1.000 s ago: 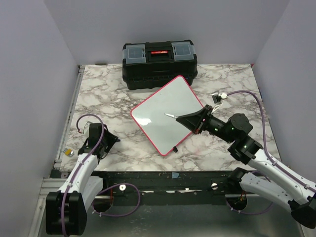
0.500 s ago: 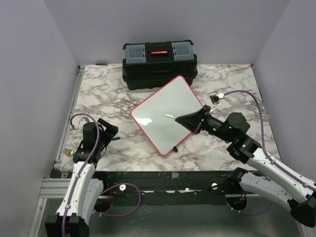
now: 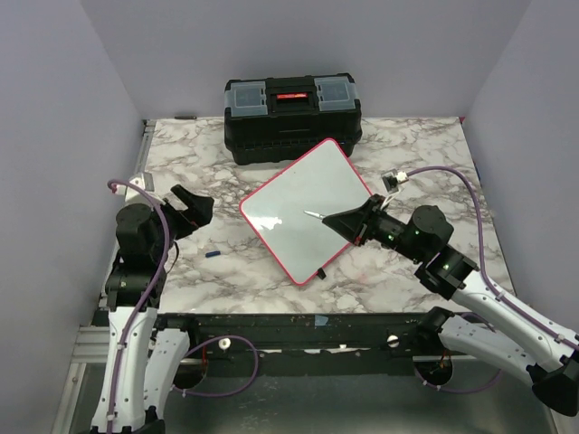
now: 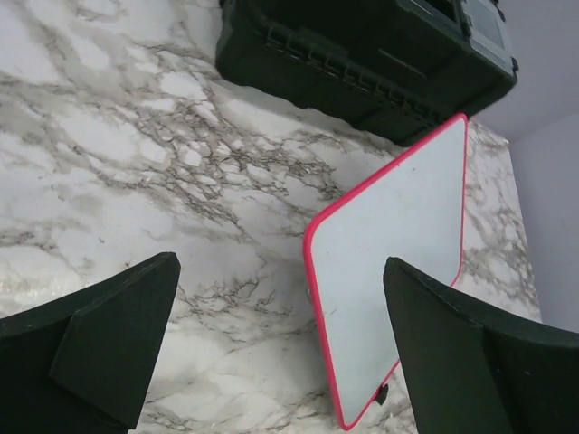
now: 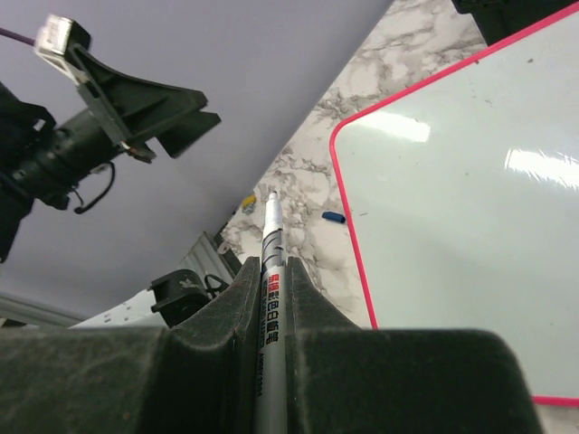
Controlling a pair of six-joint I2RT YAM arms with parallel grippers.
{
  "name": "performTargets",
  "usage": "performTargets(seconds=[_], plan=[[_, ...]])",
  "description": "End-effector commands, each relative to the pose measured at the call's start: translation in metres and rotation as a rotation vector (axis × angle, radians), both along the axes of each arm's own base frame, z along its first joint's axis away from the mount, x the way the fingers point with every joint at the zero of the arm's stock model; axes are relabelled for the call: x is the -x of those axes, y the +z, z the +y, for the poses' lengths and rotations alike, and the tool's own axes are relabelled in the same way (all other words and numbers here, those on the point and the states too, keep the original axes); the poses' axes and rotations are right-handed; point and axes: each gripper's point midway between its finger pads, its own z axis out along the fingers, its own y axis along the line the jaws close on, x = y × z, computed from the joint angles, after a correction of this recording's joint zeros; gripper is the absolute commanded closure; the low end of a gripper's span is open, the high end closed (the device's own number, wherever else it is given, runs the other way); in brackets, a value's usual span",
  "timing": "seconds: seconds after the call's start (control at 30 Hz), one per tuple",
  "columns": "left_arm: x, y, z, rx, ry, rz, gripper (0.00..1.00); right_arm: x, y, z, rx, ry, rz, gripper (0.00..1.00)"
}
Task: Write a sentence on the whiteboard
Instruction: Hold the whiteboard on the whiteboard stand.
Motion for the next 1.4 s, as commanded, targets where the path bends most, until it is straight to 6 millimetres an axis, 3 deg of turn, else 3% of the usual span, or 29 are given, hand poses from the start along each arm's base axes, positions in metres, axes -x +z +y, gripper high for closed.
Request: performTargets(seconds=[0.0,0.17,0.3,0.6,0.8,0.87,1.13,1.37], plan=[[0.001,0.018,-0.023,-0.169,-0.255,-0.032,0.02,-0.006,-0.013,-0.005,0.058,-0.045,0.02,0.99],[-0.008,0.025,-0.063,-0.108,-0.509,-0.053,0.02,-0.011,-0.021,-0.01,0.099,-0.082,0.05,0.99],[-0.023,0.017,-0.085,-0.04,-0.624,-0.015,0.02,-0.014,-0.039,-0.016,0.148,-0.12,0.096,0.99],[-0.047,0.008,-0.091,-0.184,-0.637,0.101,0.02,-0.019,-0.067,-0.027,0.241,-0.185,0.168,0.99],[-0.07,0.005,-0.09,-0.379,-0.603,0.208,0.02,-0.024,-0.066,-0.034,0.304,-0.21,0.146,0.99],[-0.077,0.003,-0.098,-0.386,-0.644,0.237,0.02,-0.024,-0.065,-0.034,0.322,-0.199,0.13,0.99],[-0.088,-0.044,-0.122,-0.33,-0.814,0.36,0.06,-0.023,-0.059,-0.037,0.395,-0.179,0.106,0.99],[-0.091,-0.057,-0.135,-0.268,-0.862,0.428,0.14,-0.02,-0.061,-0.027,0.402,-0.116,0.102,0.99]])
